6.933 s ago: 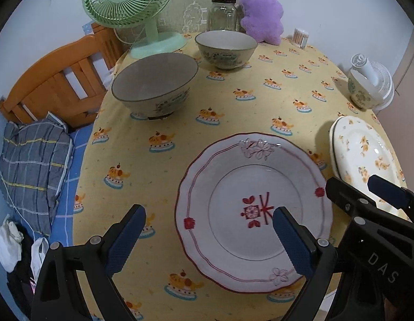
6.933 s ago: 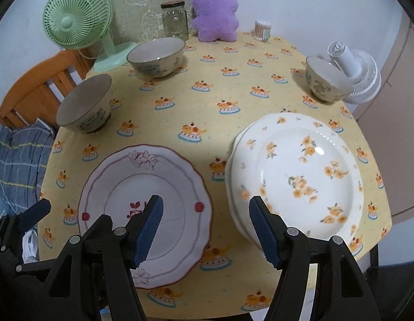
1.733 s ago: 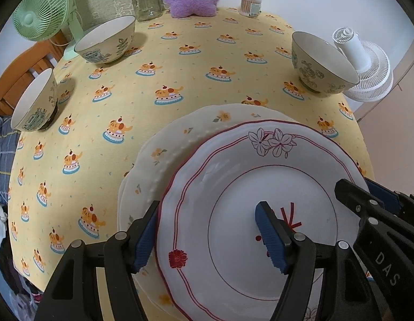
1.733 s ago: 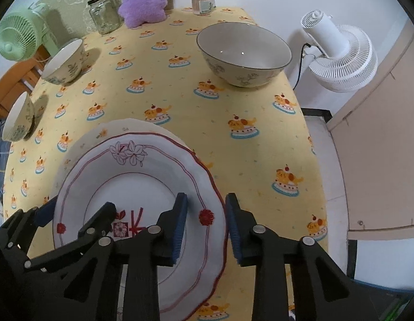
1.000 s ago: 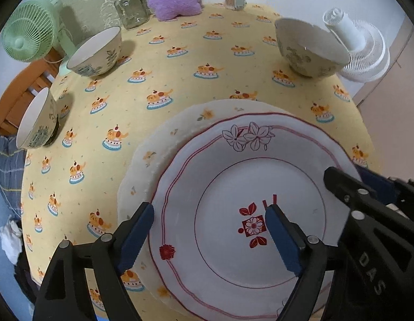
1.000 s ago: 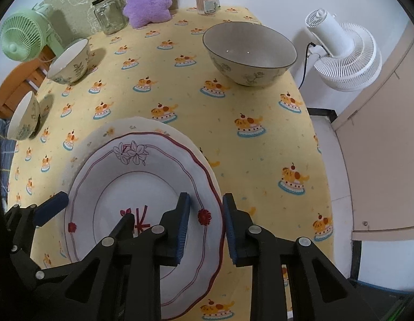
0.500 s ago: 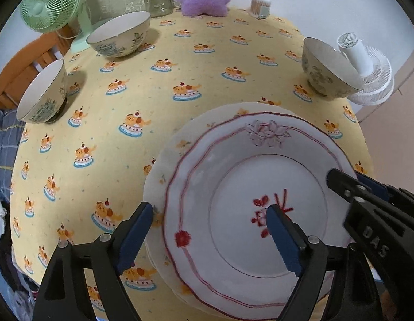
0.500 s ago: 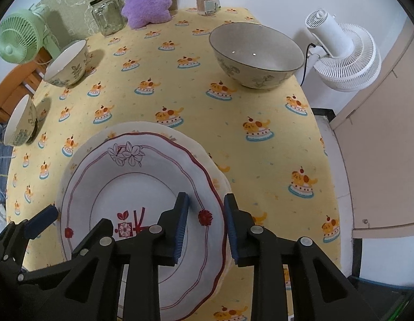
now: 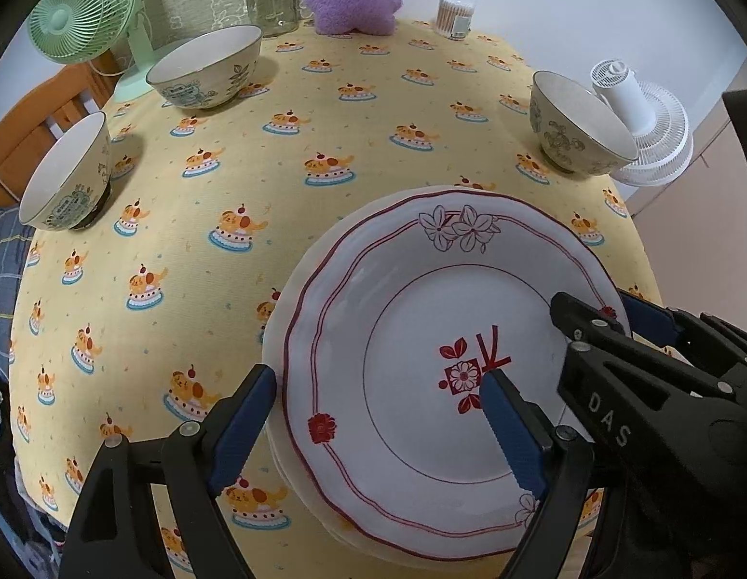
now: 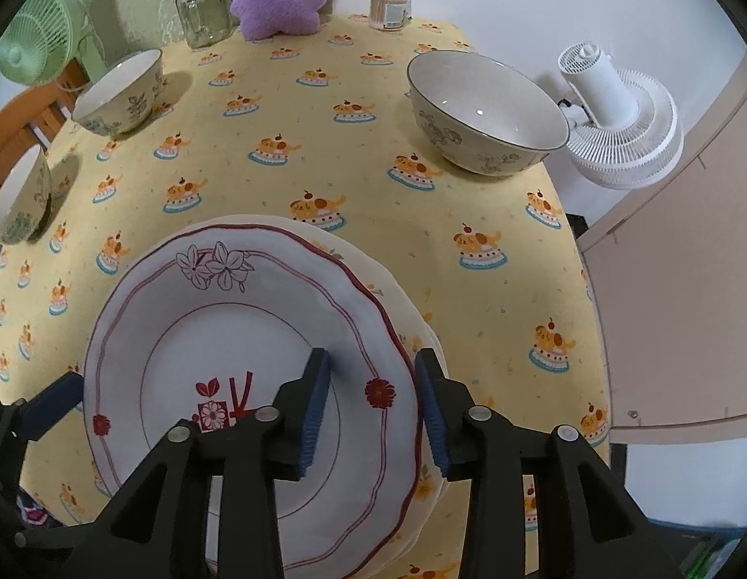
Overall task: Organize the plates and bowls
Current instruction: 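Lower the red-print plate onto the beaded-rim plate and open both grippers, then move both grippers to the large grey-lined bowl and grip its rim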
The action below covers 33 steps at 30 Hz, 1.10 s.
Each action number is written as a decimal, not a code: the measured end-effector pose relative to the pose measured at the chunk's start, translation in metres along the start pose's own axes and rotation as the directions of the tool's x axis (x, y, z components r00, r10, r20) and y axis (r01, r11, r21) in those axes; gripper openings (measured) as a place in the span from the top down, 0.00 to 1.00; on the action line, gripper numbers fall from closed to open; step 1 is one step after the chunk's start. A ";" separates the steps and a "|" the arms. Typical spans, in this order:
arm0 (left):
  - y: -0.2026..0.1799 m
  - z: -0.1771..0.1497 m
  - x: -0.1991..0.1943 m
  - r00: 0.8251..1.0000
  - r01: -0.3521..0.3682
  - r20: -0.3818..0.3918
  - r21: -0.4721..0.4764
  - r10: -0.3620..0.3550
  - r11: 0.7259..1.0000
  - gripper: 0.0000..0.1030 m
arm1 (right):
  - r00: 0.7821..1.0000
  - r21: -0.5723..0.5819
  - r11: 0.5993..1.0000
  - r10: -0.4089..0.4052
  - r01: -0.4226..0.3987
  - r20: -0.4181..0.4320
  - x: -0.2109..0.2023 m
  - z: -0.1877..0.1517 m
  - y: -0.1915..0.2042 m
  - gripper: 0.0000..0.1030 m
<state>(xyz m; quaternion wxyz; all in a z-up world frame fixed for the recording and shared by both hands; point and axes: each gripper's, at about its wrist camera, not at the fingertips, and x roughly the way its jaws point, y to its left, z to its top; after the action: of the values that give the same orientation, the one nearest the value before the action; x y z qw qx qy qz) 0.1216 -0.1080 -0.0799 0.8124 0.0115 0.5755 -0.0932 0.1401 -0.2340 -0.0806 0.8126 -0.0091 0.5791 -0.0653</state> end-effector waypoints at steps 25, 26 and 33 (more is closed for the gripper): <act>0.074 0.000 -0.063 0.987 0.046 0.146 0.103 -0.061 0.994 0.15 | 0.992 0.133 0.991 0.010 -0.027 0.123 -0.071 -0.010 0.062 0.29; 0.079 0.000 -0.066 0.986 0.045 0.155 0.110 -0.061 0.993 0.15 | 0.991 0.142 0.989 0.008 -0.028 0.134 -0.076 -0.011 0.068 0.29; 0.126 -0.004 -0.088 0.979 0.015 0.199 0.125 -0.040 0.992 0.15 | 0.983 0.189 0.981 0.002 -0.038 0.185 -0.099 -0.015 0.119 0.29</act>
<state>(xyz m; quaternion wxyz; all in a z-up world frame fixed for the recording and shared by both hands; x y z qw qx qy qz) 0.1108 0.0288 -0.0095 0.8627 0.0442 0.4839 -0.1403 0.1059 -0.1033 -0.0036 0.8604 0.0692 0.4925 -0.1114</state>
